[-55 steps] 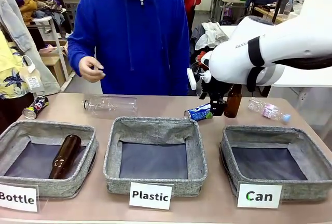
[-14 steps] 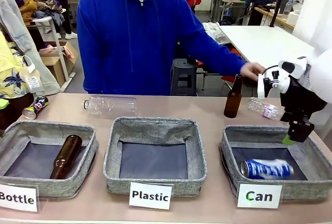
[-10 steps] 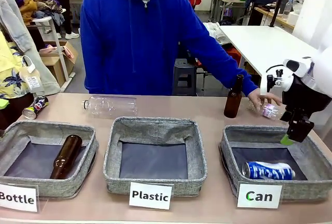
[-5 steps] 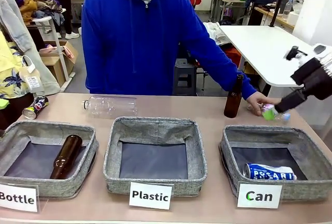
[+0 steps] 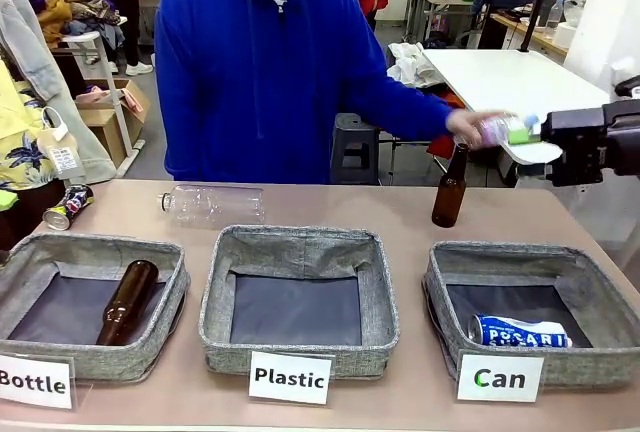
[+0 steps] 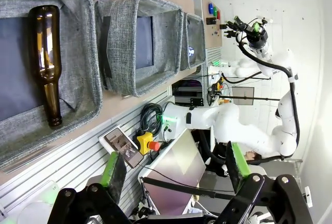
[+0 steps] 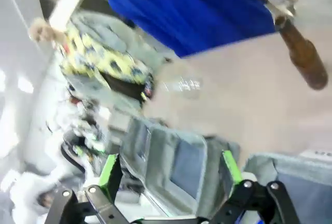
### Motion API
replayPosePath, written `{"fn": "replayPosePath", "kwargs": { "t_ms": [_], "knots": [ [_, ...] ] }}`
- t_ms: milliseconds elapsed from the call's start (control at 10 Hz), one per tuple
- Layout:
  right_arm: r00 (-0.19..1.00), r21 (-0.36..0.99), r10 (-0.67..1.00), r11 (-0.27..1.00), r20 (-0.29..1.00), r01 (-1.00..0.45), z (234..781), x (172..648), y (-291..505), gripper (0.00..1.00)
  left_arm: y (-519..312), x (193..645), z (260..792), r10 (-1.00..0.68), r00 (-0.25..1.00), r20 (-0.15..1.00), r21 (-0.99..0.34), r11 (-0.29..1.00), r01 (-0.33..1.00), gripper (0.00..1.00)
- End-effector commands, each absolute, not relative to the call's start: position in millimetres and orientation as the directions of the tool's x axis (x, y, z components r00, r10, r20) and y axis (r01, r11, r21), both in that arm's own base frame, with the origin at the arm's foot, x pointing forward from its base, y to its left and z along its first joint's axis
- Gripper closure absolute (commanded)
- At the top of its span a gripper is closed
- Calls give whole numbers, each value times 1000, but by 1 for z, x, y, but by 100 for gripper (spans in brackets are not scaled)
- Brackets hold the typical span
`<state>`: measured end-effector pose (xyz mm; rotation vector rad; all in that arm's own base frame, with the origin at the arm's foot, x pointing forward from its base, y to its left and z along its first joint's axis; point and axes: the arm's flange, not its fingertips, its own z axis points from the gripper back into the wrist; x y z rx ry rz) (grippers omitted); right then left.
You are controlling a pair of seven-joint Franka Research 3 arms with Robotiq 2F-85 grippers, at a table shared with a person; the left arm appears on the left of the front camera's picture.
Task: Sort the can waste into the basket.
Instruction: Pick up the can waste from the table and place it in the right Fabric basket.
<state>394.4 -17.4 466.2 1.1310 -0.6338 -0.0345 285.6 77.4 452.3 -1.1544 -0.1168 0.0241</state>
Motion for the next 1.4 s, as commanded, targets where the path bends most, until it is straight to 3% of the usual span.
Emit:
{"fn": "replayPosePath", "kwargs": {
  "t_ms": [0, 1300],
  "knots": [
    [852, 793, -205, 516, 481, -324, 466, 392, -13, 0, 77, 282, 451, 83, 994, 68, -913, 408, 28, 0],
    [852, 793, -205, 516, 481, -324, 466, 392, -13, 0, 77, 282, 451, 83, 994, 68, -913, 408, 28, 0]
  ]
}}
